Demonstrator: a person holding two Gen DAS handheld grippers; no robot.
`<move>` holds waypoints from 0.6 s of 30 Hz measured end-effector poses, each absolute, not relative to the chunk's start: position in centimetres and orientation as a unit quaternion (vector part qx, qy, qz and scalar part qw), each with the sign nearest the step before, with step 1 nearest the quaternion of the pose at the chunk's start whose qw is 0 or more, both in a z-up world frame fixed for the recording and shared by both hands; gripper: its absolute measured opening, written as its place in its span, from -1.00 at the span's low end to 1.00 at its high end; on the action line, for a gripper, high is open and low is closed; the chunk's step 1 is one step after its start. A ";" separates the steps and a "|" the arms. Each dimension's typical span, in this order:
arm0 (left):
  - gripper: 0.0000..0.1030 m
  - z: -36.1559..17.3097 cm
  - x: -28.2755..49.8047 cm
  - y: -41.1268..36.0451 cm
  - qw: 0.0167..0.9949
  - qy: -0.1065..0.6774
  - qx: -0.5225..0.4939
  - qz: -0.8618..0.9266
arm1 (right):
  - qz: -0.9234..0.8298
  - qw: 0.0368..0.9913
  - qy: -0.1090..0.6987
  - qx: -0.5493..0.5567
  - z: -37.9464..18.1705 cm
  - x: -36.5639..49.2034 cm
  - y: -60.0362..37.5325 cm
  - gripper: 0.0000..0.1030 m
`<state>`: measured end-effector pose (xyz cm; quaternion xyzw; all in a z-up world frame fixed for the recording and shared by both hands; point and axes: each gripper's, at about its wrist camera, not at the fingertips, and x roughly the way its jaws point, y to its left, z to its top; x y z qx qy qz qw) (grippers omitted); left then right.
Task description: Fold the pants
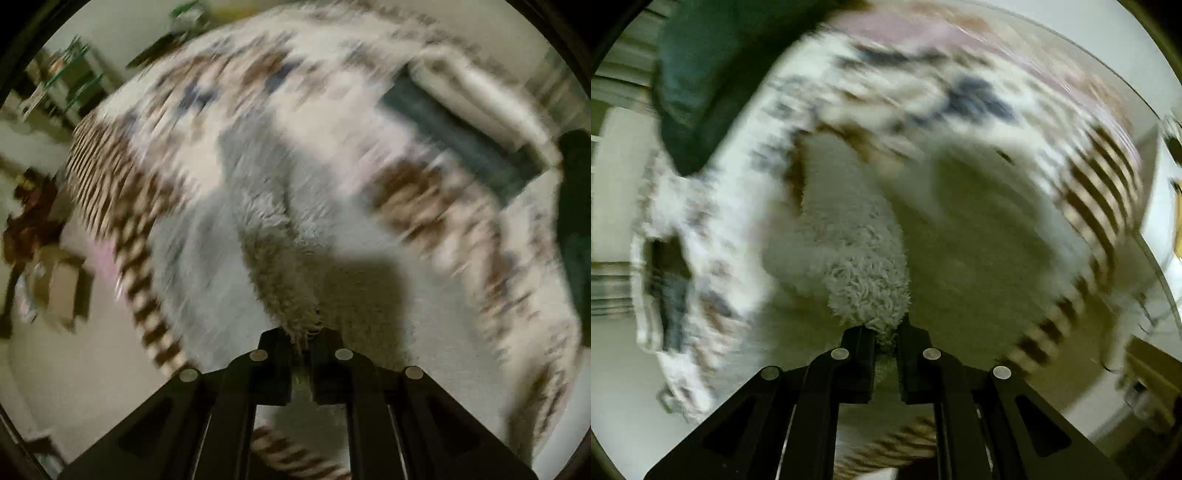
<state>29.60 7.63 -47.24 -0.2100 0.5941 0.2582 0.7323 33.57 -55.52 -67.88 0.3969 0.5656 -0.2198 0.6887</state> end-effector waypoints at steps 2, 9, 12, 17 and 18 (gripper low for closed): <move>-0.90 -51.2 27.0 8.2 0.706 0.616 -0.217 0.275 | -0.223 0.679 0.586 0.383 -70.4 32.0 -55.9 -0.82; -0.77 -55.9 23.2 9.6 0.677 0.621 -0.265 0.293 | -0.206 0.638 0.642 0.371 -73.9 29.8 -56.5 -0.13; -0.33 -54.0 23.2 9.4 0.695 0.605 -0.247 0.300 | -0.206 0.678 0.620 0.337 -69.6 29.6 -56.4 0.18; 0.72 -51.2 24.3 8.1 0.739 0.577 -0.187 0.294 | -0.159 0.771 0.589 0.184 -65.5 34.0 -52.8 0.84; 0.72 -51.2 24.3 8.0 0.740 0.579 -0.178 0.292 | -0.146 0.778 0.593 0.146 -65.9 35.5 -51.6 0.85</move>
